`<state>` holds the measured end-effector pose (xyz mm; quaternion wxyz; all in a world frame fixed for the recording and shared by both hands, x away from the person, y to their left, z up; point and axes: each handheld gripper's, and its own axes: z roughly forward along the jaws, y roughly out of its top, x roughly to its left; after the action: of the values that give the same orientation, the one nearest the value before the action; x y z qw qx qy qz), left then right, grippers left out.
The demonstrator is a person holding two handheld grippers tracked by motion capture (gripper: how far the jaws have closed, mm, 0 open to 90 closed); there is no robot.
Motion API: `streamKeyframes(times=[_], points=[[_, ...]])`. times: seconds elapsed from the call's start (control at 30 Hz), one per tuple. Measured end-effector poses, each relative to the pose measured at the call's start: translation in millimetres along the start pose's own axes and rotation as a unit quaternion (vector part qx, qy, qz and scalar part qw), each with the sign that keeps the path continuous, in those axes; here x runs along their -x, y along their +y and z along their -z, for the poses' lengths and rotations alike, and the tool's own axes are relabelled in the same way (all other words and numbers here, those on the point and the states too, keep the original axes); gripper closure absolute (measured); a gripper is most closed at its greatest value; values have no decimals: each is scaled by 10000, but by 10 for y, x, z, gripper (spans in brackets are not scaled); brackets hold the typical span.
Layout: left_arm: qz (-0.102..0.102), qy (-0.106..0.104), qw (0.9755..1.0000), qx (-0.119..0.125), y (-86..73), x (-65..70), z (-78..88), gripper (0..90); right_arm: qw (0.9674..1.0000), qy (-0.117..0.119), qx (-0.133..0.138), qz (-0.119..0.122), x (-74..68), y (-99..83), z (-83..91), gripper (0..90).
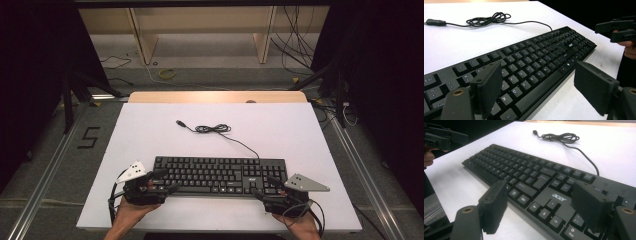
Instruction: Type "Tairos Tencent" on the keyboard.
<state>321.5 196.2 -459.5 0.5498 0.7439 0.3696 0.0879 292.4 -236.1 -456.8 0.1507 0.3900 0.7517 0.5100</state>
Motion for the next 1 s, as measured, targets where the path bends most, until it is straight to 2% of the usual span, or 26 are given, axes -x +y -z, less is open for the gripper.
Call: streamKeyframes(times=[0.57,1.0], points=[[-14,14,10000,-6,2,-8,6,223,10000,35,-13,26,-30,16,-38,299],[99,132,9999,19,4,-61,37,226,9997,173,-101,123,-130,136,-219,300]])
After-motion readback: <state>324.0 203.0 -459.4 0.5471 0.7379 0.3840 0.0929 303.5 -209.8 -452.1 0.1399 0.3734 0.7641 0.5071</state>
